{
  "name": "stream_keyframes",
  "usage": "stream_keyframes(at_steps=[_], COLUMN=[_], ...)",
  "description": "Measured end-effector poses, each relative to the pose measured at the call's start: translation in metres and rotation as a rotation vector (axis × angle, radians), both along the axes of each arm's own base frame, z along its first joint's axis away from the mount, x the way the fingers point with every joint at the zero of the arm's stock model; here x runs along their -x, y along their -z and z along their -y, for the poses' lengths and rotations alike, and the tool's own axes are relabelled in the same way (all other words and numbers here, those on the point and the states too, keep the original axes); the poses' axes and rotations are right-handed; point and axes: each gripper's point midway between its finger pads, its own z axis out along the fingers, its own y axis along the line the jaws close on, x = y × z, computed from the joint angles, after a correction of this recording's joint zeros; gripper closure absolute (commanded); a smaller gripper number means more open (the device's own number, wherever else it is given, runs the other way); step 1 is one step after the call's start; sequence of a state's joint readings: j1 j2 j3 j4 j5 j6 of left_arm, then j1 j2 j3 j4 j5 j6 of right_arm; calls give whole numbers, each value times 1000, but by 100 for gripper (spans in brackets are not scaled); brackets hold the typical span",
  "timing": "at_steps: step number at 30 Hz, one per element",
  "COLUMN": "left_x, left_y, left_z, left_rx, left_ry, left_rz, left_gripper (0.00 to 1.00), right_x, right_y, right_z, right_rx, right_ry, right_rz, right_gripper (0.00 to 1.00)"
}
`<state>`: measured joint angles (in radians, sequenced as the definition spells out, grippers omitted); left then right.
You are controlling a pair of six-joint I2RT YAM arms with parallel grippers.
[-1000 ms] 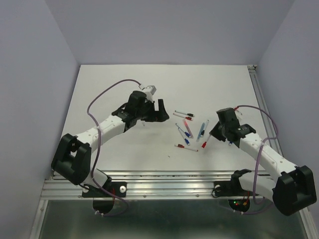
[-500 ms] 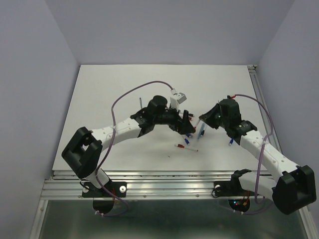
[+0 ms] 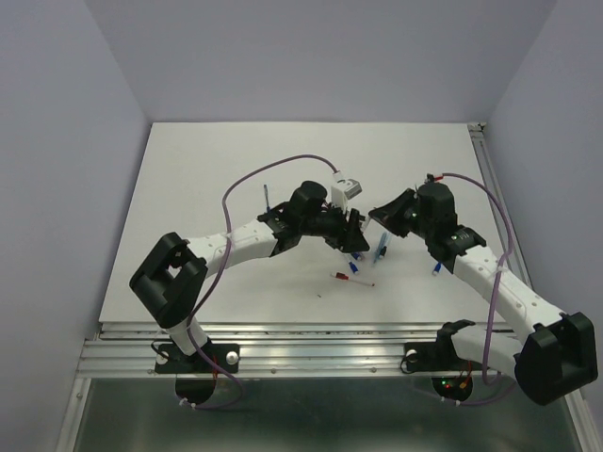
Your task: Open the pen caps
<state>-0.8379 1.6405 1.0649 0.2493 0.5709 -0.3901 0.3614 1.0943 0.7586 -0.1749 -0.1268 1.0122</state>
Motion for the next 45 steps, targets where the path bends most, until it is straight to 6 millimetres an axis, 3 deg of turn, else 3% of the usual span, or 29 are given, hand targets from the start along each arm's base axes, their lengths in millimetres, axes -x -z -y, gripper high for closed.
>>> stream_keyframes(at_steps=[2, 3, 9, 15, 19, 20, 31, 43, 44, 45], left_x=[-1, -1, -12, -10, -7, -8, -13, -16, -4, 12], left_y=[1, 3, 14, 13, 11, 9, 5, -5, 2, 11], left_z=[-1, -2, -9, -7, -4, -3, -7, -51, -55, -63], left_rx=[-5, -13, -58, -57, -51, -48, -33, 46, 20, -5], left_ry=[1, -5, -67, -62, -59, -61, -116, -325, -295, -266], left_rz=[8, 6, -10, -5, -2, -2, 0, 82, 47, 13], left_gripper=[81, 100, 100, 100, 100, 100, 100, 100, 100, 100], right_x=[0, 0, -1, 3, 6, 6, -12, -27, -44, -69], right_y=[-1, -1, -3, 1, 7, 7, 8, 7, 7, 3], right_z=[-1, -1, -2, -13, -18, -17, -4, -44, -33, -7], right_rx=[-7, -8, -14, -41, -43, -40, 104, 64, 125, 174], right_ry=[-2, -2, -2, -69, -101, -99, -35, -200, -141, -44], right_rz=[2, 2, 6, -17, -38, -38, -16, -137, -87, -45], right_gripper=[99, 98, 70, 61, 86, 99, 99, 99, 99, 99])
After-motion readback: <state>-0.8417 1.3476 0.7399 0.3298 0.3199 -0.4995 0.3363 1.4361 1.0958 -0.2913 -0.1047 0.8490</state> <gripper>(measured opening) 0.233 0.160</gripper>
